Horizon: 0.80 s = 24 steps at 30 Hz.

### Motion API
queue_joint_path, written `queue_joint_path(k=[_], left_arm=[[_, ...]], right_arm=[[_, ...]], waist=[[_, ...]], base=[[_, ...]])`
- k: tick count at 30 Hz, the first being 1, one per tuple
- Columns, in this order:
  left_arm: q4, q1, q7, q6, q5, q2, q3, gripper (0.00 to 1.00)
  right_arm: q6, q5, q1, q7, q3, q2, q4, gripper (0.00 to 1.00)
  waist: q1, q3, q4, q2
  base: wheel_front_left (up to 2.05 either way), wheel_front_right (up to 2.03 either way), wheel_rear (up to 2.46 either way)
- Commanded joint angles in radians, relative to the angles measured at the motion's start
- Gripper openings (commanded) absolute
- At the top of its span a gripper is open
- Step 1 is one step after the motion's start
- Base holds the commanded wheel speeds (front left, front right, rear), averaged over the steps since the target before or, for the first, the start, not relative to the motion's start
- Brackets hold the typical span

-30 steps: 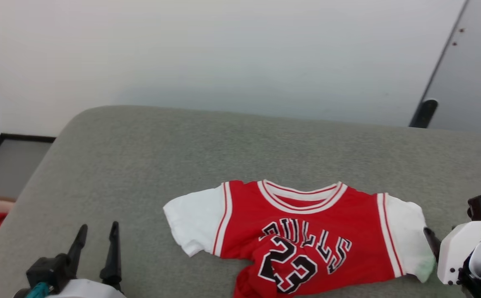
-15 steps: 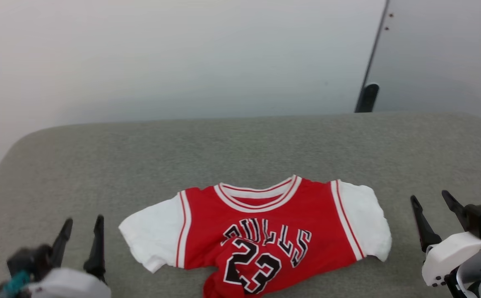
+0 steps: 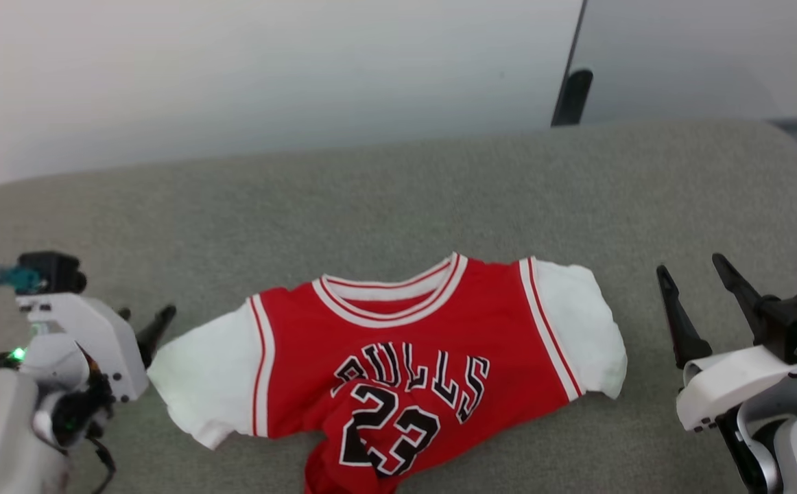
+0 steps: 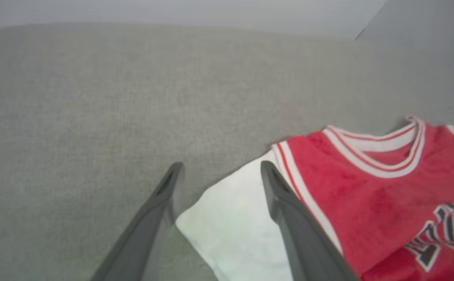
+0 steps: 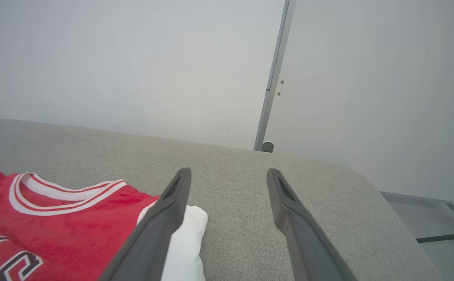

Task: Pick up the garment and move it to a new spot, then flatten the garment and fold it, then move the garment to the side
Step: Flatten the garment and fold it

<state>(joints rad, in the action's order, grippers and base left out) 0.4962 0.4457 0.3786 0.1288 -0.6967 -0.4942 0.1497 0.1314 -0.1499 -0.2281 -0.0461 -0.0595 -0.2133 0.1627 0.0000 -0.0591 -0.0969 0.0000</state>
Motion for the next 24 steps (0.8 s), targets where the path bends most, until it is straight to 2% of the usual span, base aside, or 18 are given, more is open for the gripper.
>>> queue_joint_path(k=[1,6,12,17,23,24], left_arm=[[0.035,0.028,0.081,0.002,-0.014,-0.016,0.018,1.0],[0.126,0.106,0.293,-0.028,-0.023,-0.05,0.052,1.0],[0.186,0.163,0.426,-0.062,-0.061,-0.031,0.062,1.0],[0.229,0.18,0.505,-0.101,-0.047,-0.013,0.096,1.0],[0.291,0.182,0.593,-0.138,-0.057,0.042,0.128,1.0],[0.299,0.185,0.605,-0.145,-0.071,0.058,0.125,0.53]], right_arm=[[-0.001,-0.006,-0.018,0.002,-0.004,0.002,-0.007,1.0],[-0.001,-0.013,-0.041,0.017,-0.007,0.001,-0.019,1.0],[-0.001,-0.016,-0.06,0.033,0.003,-0.003,-0.021,1.0],[-0.001,-0.02,-0.077,0.048,0.003,0.007,-0.032,1.0],[-0.001,-0.041,-0.102,0.091,-0.012,0.006,-0.041,1.0],[-0.001,-0.053,-0.107,0.106,-0.013,0.005,-0.04,1.0]], waist=[[0.0,-0.061,-0.031,0.0],[0.0,-0.112,-0.043,0.0],[0.0,-0.156,-0.042,0.0],[0.0,-0.186,-0.039,0.0],[0.0,-0.208,-0.031,0.0],[0.0,-0.21,-0.029,0.0]], base=[[0.0,0.0,0.0],[0.0,0.0,0.0],[0.0,0.0,0.0],[0.0,0.0,0.0],[0.0,0.0,0.0],[0.0,0.0,0.0]])
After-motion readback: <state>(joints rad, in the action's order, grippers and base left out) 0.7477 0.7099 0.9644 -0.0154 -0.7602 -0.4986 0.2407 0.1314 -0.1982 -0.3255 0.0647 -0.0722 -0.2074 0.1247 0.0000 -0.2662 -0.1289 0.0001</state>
